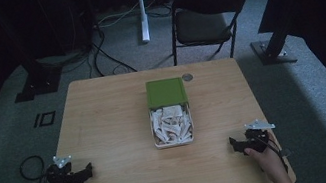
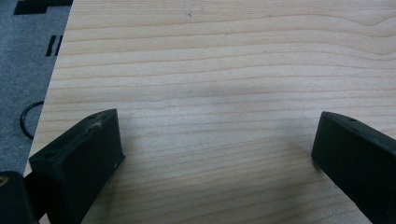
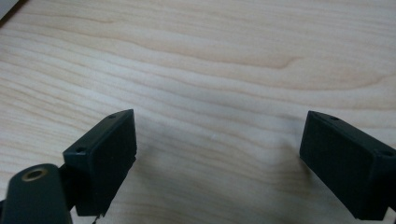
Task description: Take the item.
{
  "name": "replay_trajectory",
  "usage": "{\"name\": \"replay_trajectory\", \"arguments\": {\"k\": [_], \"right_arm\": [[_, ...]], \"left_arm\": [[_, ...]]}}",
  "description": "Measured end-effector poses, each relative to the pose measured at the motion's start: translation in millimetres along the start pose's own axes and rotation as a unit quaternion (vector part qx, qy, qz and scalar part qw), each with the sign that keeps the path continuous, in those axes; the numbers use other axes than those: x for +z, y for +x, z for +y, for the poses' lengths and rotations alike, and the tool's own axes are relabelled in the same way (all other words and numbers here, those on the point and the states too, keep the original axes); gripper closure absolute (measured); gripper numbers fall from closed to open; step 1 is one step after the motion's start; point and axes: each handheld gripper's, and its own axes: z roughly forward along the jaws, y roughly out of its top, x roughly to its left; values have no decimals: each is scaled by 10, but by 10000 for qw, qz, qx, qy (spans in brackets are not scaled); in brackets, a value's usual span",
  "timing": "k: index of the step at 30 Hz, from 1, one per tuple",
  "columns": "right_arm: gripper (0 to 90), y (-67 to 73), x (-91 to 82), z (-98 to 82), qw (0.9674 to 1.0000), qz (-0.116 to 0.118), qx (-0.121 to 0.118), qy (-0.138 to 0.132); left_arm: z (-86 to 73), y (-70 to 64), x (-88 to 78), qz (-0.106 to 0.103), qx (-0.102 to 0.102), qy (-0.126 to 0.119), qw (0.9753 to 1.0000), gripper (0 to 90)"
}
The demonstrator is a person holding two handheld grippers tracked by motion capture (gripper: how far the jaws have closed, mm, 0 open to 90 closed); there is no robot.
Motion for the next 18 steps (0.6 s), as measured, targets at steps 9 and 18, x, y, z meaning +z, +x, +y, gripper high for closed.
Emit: {"name": "replay_trajectory", "arguments": {"k": [9, 18], "right_arm": [[111, 38, -88, 150, 9997, 156, -86, -145], [112, 128, -178, 335, 9988, 271, -276, -303]], "left_arm": [[0, 0, 0, 0, -2, -1, 10000, 26], [0, 0, 0, 1, -1, -2, 10000, 26]]}}
